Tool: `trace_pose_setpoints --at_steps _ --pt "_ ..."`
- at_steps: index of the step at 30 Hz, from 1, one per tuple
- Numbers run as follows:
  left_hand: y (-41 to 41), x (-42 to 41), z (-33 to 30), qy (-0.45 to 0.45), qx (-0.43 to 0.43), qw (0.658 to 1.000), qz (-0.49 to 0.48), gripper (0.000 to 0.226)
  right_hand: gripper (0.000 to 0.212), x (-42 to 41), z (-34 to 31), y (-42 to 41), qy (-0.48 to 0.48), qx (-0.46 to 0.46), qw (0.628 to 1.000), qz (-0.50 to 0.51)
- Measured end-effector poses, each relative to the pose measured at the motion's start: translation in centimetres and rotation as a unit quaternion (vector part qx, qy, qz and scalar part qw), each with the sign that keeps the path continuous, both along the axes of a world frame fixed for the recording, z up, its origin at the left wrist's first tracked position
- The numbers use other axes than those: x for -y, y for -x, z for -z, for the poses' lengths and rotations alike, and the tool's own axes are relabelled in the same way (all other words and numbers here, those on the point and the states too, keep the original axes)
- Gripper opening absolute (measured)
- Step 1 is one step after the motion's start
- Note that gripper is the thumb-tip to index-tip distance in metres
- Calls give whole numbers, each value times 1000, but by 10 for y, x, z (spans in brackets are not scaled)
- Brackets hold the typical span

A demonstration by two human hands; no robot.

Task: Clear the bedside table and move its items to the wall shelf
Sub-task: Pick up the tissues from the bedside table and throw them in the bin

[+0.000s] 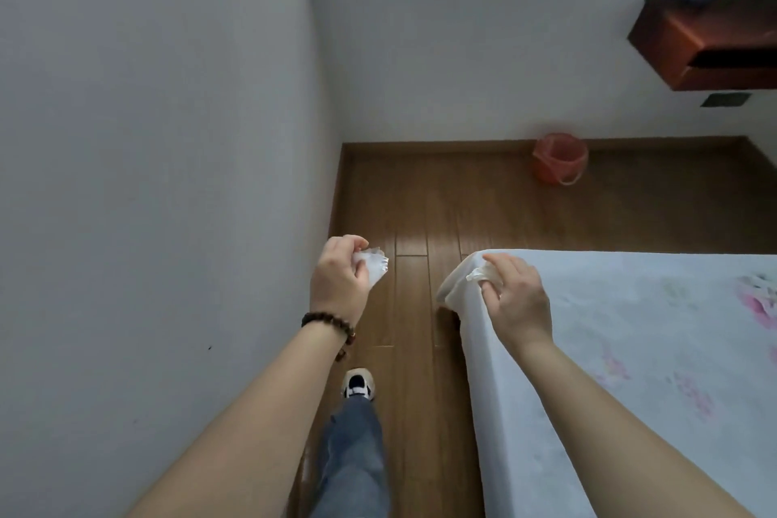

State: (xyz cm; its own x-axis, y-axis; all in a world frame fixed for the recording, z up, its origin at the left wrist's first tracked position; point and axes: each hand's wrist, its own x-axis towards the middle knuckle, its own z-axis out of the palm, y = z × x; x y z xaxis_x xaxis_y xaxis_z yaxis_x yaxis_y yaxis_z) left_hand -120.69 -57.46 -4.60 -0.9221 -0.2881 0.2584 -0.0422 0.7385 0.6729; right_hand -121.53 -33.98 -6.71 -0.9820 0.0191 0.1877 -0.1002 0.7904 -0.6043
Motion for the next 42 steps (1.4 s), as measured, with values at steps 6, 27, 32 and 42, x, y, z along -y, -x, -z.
trace_pose_setpoints --at_steps 6,27,32,42 --pt "172 21 21 -5 0 999 38 23 34 30 24 146 17 -5 999 50" --pt "635 -145 49 12 62 954 294 21 33 -113 52 497 2 47 944 327" --pt "737 -242 58 43 85 934 344 23 33 -199 63 579 26 70 924 376" --pt "888 -377 67 40 115 925 361 24 35 -326 53 713 24 111 910 399"
